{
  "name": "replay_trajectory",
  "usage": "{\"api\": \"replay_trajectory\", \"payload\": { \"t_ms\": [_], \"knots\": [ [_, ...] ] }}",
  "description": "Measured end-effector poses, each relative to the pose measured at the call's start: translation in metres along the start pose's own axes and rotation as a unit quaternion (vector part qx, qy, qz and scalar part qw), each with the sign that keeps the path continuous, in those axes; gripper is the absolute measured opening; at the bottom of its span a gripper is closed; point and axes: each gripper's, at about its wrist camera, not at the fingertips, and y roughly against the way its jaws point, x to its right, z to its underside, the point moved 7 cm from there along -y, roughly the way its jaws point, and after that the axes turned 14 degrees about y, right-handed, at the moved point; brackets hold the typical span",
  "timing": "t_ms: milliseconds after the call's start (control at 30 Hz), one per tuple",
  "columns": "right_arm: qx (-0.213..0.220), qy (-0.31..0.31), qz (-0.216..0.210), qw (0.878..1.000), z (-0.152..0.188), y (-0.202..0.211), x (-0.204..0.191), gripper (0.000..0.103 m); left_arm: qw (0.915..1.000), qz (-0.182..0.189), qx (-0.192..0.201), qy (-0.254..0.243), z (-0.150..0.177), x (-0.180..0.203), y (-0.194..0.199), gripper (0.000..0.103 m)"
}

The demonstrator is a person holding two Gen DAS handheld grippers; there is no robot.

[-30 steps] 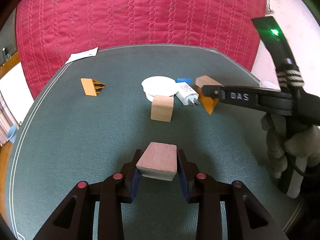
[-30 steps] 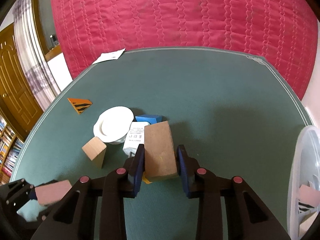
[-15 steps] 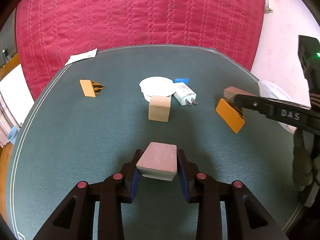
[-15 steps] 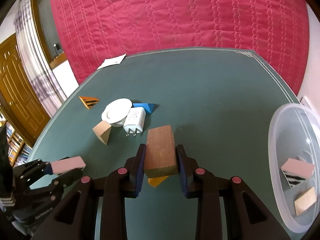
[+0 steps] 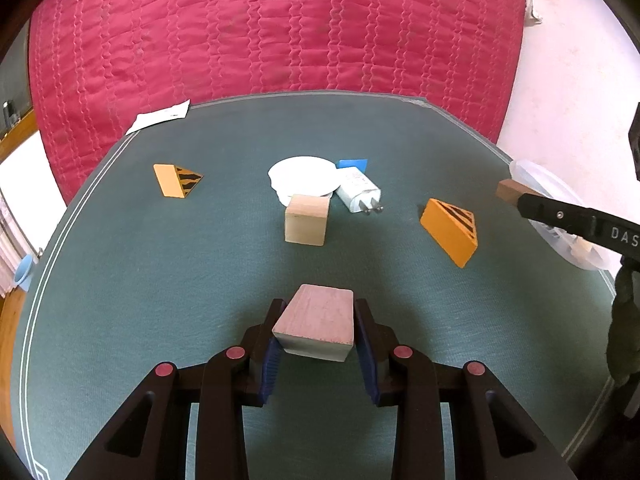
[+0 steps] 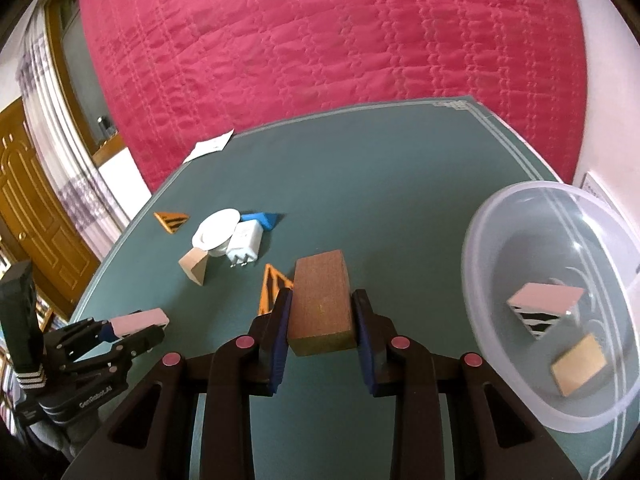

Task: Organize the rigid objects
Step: 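Carry the brown block into the clear bowl and open the right gripper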

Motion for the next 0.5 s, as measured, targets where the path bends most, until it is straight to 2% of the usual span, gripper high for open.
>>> {"api": "replay_trajectory", "payload": {
  "t_ms": [500],
  "knots": [
    [0.035,-0.079,0.069,0.994,0.019,0.053,0.082,0.031,0.9997,0.013,0.000,-0.023,0.000,0.026,0.001,0.035]
  ]
}}
